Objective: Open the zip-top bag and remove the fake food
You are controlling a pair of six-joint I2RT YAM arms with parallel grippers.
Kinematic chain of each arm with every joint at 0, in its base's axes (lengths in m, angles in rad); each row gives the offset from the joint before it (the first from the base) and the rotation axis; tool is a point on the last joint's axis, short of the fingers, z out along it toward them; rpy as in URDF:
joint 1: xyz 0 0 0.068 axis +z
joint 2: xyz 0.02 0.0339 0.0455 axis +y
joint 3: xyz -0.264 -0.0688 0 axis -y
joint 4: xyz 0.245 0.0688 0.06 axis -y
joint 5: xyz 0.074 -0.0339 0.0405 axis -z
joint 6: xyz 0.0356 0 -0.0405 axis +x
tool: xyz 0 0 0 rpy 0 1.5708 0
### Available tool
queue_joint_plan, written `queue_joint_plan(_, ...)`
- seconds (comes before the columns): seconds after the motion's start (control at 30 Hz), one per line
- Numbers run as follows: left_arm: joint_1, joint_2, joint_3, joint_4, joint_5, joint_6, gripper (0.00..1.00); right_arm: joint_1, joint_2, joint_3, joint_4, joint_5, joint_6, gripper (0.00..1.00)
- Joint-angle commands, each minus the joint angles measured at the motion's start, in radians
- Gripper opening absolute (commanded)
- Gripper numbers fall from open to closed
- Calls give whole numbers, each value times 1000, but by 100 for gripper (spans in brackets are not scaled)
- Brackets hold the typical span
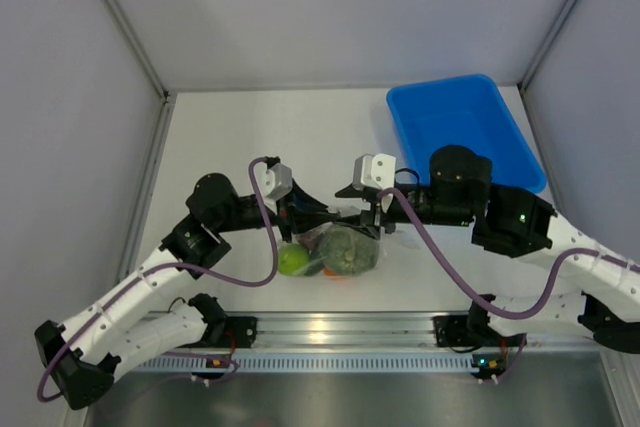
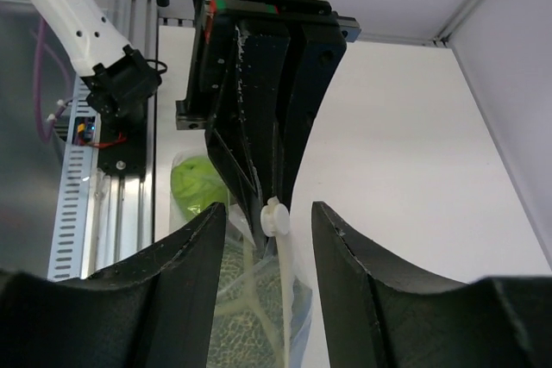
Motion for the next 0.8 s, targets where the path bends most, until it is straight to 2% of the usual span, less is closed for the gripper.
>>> queue_joint_plan(0.0, -3, -5, 55, 63, 39, -10, 0, -8, 20, -11, 67, 37, -44, 45)
queue_joint_plan(0.37, -3, -1, 63, 63, 43, -13, 0, -8, 46, -31, 69, 46, -72, 25)
queue_joint_plan(0.57, -3, -4, 67, 63, 39, -19, 0, -8, 43, -34, 43, 61, -95, 2)
queue_joint_plan(0.77, -3, -16, 72, 65, 6, -20, 0, -8, 34, -49, 29, 115, -93, 0)
